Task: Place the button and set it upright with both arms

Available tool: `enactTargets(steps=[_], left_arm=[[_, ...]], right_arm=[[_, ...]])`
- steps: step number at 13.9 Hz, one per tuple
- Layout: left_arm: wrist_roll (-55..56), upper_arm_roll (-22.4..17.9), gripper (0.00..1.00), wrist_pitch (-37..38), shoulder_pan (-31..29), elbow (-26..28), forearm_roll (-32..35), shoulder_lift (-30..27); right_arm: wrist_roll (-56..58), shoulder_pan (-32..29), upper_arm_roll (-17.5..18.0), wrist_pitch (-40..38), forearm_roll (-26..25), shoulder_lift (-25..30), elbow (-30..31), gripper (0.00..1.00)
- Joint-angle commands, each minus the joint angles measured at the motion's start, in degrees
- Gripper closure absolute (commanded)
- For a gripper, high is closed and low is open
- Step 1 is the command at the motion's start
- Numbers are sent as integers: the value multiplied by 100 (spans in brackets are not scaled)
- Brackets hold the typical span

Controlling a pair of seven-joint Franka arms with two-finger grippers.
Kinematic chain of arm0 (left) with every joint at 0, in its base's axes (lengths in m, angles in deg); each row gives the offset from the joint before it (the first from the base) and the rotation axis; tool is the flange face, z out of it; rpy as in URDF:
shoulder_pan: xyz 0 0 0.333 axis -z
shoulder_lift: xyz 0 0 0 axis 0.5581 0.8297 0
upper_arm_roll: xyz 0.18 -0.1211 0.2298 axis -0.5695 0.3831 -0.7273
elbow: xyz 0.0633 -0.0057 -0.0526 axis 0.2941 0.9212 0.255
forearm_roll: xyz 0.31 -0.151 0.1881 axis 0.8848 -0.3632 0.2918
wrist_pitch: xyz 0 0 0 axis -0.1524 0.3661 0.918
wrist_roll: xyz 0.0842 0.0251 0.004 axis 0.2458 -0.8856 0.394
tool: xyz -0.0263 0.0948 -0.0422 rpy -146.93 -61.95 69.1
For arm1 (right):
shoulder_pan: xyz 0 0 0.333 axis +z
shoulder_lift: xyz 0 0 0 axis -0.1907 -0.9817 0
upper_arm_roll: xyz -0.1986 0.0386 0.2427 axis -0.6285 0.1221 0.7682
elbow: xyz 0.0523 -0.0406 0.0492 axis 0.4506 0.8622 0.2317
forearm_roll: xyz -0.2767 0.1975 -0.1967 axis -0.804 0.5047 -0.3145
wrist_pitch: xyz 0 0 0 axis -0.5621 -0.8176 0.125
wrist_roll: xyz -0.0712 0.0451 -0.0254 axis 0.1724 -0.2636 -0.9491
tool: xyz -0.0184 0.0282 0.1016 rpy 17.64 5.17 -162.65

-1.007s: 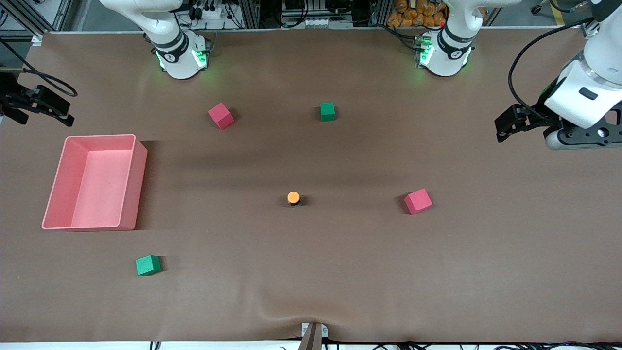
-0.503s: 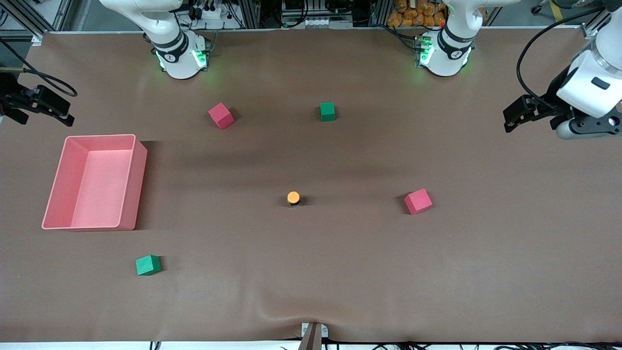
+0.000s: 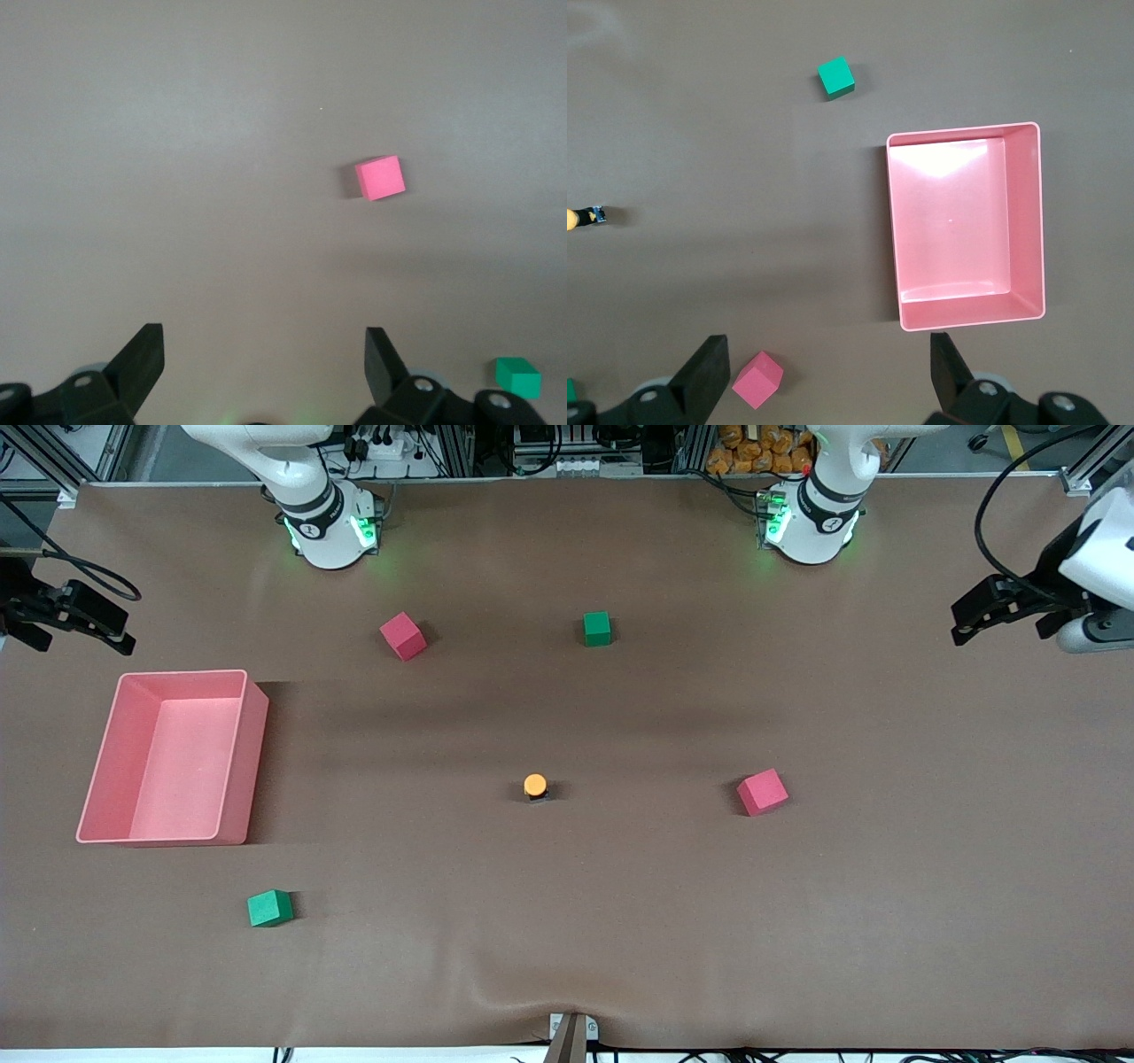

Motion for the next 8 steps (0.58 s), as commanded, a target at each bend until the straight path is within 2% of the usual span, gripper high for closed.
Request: enactTargets(steps=[1, 8], left_arm=[[-287, -26, 0, 114, -10, 56, -122, -129], [-332, -35, 0, 122, 7, -111, -70, -103]], right_arm=[[70, -47, 27, -51, -4, 24, -23, 0], [70, -47, 27, -51, -4, 24, -23, 0]])
